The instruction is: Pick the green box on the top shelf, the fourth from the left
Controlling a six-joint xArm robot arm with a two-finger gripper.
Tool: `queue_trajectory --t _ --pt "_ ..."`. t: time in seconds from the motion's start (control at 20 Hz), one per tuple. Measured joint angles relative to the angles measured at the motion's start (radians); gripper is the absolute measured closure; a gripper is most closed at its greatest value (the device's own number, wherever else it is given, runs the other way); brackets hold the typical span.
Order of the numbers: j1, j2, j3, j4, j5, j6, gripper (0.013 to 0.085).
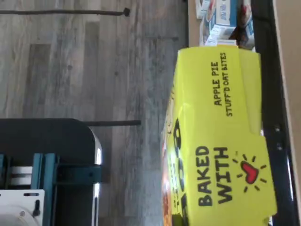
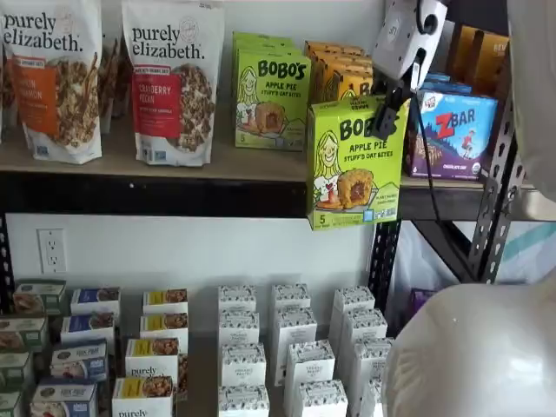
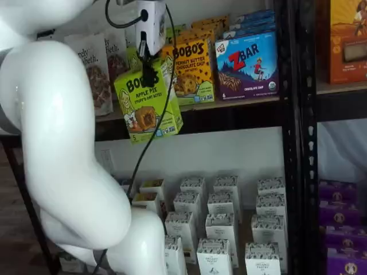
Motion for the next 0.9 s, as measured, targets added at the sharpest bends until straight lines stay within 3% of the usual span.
queue_trajectory --t 0.4,0.9 --pt "0.007 -0.032 0.033 -0.015 -0.005 0.003 0.069" --pt "-0.043 -0.078 0.085 -0.028 -0.006 -0.049 0.069"
